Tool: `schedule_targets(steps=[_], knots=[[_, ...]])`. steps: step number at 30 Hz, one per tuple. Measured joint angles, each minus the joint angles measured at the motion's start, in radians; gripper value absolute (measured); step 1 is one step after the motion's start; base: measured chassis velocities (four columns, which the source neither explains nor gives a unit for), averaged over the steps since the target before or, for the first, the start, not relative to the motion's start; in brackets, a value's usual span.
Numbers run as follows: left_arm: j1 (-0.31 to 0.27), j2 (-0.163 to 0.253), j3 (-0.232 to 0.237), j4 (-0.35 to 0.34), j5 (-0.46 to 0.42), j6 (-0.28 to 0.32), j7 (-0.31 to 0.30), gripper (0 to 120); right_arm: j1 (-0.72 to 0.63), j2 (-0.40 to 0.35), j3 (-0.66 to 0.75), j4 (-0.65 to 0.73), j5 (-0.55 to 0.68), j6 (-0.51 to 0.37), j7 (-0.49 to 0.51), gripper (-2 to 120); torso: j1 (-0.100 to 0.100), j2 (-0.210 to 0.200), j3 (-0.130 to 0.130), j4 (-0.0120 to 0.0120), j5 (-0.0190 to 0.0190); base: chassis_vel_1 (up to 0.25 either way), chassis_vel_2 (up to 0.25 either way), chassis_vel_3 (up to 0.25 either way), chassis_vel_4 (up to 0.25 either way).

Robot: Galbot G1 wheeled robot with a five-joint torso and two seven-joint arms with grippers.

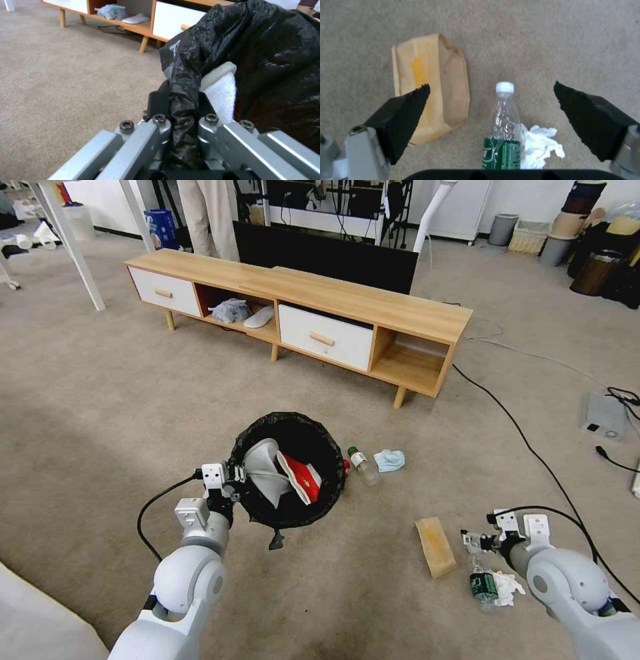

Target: Pick up the trash bin and place the garbage on the floor into it.

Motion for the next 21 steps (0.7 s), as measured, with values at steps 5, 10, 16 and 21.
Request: schedule_targets(steps=[5, 10, 16, 21], knots=[[-0.001, 0.0, -0.001, 0.002, -0.001, -0.001, 0.002, 4, 0.009, 0.01, -0.013, -0.045, -0.016, 0.012, -0.016, 93, 0.0, 0.0, 0.0, 0.0, 0.0, 0.0, 0.0, 0.0, 0.0], [-0.002, -0.002, -0.001, 0.004, -0.001, -0.002, 0.004, 4, 0.023, 0.026, -0.036, -0.095, -0.043, 0.052, -0.036, 91, 0.0, 0.0, 0.0, 0.0, 0.0, 0.0, 0.0, 0.0, 0.0], [0.0, -0.001, -0.005, 0.005, -0.002, -0.004, 0.005, 4, 0.035, 0.042, -0.055, -0.15, -0.051, 0.078, -0.055, 88, 0.0, 0.0, 0.0, 0.0, 0.0001, 0.0, 0.0, 0.0, 0.0], [0.004, 0.001, -0.011, 0.005, -0.004, -0.005, 0.007, 4, 0.04, 0.052, -0.062, -0.179, -0.058, 0.096, -0.067, 85, 0.0, 0.0, 0.0, 0.0, 0.0, 0.0, 0.0, 0.0, 0.0]])
